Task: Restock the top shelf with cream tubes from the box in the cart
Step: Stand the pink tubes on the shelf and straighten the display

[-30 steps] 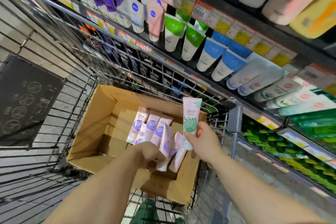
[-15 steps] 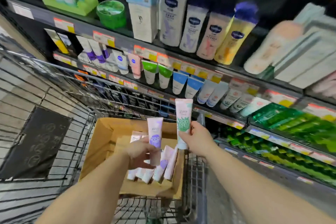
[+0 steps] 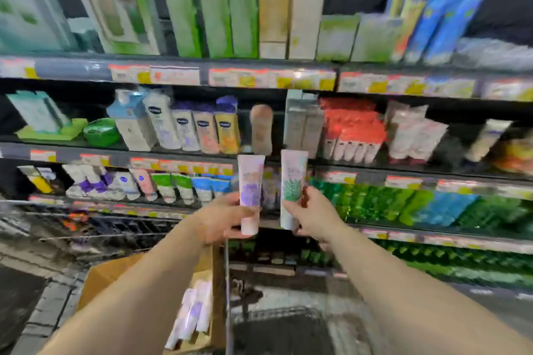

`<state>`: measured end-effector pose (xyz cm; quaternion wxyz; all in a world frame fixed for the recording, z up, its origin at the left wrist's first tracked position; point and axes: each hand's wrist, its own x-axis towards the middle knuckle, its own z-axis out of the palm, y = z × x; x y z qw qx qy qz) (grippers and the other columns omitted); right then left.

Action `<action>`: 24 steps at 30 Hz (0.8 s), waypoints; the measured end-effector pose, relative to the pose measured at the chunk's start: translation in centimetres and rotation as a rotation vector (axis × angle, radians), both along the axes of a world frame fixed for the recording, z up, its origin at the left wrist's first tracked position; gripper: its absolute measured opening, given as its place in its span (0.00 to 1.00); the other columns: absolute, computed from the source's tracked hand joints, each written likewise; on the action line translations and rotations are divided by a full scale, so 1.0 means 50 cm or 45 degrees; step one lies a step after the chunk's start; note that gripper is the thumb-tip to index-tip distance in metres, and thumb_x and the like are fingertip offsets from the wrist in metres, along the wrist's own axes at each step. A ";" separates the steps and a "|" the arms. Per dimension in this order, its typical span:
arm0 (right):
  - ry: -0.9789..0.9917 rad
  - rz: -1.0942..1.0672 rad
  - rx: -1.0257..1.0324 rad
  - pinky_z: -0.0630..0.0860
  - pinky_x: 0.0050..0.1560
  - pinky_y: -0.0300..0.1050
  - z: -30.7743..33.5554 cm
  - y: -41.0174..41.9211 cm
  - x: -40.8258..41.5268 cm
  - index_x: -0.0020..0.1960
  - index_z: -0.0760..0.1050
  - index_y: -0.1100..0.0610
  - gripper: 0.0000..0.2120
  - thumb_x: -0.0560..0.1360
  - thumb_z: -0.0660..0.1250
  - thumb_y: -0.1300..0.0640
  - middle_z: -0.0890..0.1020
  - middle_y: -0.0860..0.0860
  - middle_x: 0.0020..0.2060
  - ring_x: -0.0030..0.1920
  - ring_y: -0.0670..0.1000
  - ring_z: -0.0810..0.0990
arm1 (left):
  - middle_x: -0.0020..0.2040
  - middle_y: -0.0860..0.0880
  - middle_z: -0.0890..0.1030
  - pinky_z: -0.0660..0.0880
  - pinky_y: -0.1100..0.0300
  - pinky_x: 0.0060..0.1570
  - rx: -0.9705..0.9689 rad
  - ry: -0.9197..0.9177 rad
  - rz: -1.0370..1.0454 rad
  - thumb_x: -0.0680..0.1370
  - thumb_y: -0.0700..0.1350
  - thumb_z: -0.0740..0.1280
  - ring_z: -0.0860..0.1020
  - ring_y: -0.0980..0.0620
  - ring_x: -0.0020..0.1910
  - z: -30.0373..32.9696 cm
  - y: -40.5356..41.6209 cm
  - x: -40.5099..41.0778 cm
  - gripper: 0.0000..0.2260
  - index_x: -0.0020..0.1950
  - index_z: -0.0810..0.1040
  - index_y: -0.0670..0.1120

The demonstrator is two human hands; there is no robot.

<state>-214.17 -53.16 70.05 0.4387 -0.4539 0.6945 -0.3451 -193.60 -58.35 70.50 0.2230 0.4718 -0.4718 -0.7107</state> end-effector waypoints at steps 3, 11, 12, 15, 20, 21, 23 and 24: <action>-0.003 -0.183 -0.109 0.82 0.45 0.50 0.085 0.108 -0.175 0.52 0.72 0.50 0.08 0.76 0.70 0.53 0.80 0.50 0.45 0.45 0.52 0.81 | 0.43 0.44 0.80 0.80 0.53 0.39 -0.114 0.038 -0.110 0.76 0.37 0.69 0.80 0.51 0.38 0.077 0.050 -0.186 0.05 0.49 0.78 0.44; -0.034 -0.795 -0.375 0.82 0.49 0.58 0.273 0.470 -0.616 0.61 0.71 0.50 0.13 0.78 0.68 0.56 0.80 0.56 0.53 0.51 0.60 0.82 | 0.48 0.43 0.82 0.79 0.52 0.42 -0.390 0.263 -0.573 0.75 0.41 0.71 0.80 0.47 0.43 0.265 0.236 -0.725 0.10 0.56 0.79 0.43; -0.042 -0.860 -0.401 0.83 0.48 0.57 0.283 0.513 -0.659 0.61 0.71 0.49 0.12 0.78 0.67 0.56 0.79 0.56 0.54 0.53 0.60 0.81 | 0.47 0.43 0.82 0.79 0.52 0.40 -0.398 0.304 -0.640 0.73 0.42 0.73 0.80 0.47 0.43 0.279 0.266 -0.779 0.13 0.56 0.78 0.43; -0.045 -1.016 -0.475 0.83 0.43 0.52 0.295 0.616 -0.763 0.60 0.72 0.50 0.11 0.78 0.67 0.55 0.80 0.55 0.54 0.50 0.56 0.82 | 0.50 0.46 0.85 0.80 0.47 0.48 -0.414 0.366 -0.813 0.71 0.44 0.75 0.83 0.45 0.48 0.301 0.335 -0.925 0.14 0.56 0.80 0.47; -0.030 -1.156 -0.508 0.82 0.49 0.57 0.287 0.680 -0.899 0.58 0.74 0.51 0.10 0.78 0.68 0.54 0.82 0.53 0.51 0.50 0.56 0.83 | 0.56 0.47 0.84 0.78 0.43 0.55 -0.388 0.386 -0.929 0.75 0.45 0.73 0.82 0.44 0.54 0.297 0.364 -1.127 0.15 0.61 0.79 0.49; -0.028 -1.172 -0.512 0.83 0.49 0.56 0.287 0.678 -0.930 0.57 0.74 0.50 0.09 0.77 0.69 0.54 0.82 0.53 0.51 0.50 0.55 0.83 | 0.55 0.46 0.84 0.79 0.45 0.52 -0.394 0.394 -0.946 0.75 0.44 0.72 0.83 0.44 0.53 0.296 0.363 -1.163 0.15 0.61 0.78 0.49; -0.016 -1.198 -0.530 0.83 0.47 0.56 0.292 0.663 -0.995 0.54 0.75 0.47 0.07 0.77 0.69 0.54 0.82 0.54 0.52 0.50 0.56 0.83 | 0.53 0.45 0.84 0.80 0.50 0.46 -0.407 0.404 -0.944 0.76 0.42 0.71 0.83 0.44 0.50 0.300 0.354 -1.232 0.13 0.60 0.78 0.48; -0.006 -1.207 -0.548 0.83 0.47 0.57 0.297 0.651 -1.027 0.52 0.75 0.46 0.06 0.77 0.69 0.54 0.82 0.55 0.51 0.50 0.57 0.83 | 0.52 0.45 0.84 0.80 0.51 0.44 -0.416 0.406 -0.942 0.76 0.41 0.71 0.83 0.45 0.49 0.307 0.347 -1.264 0.13 0.60 0.78 0.47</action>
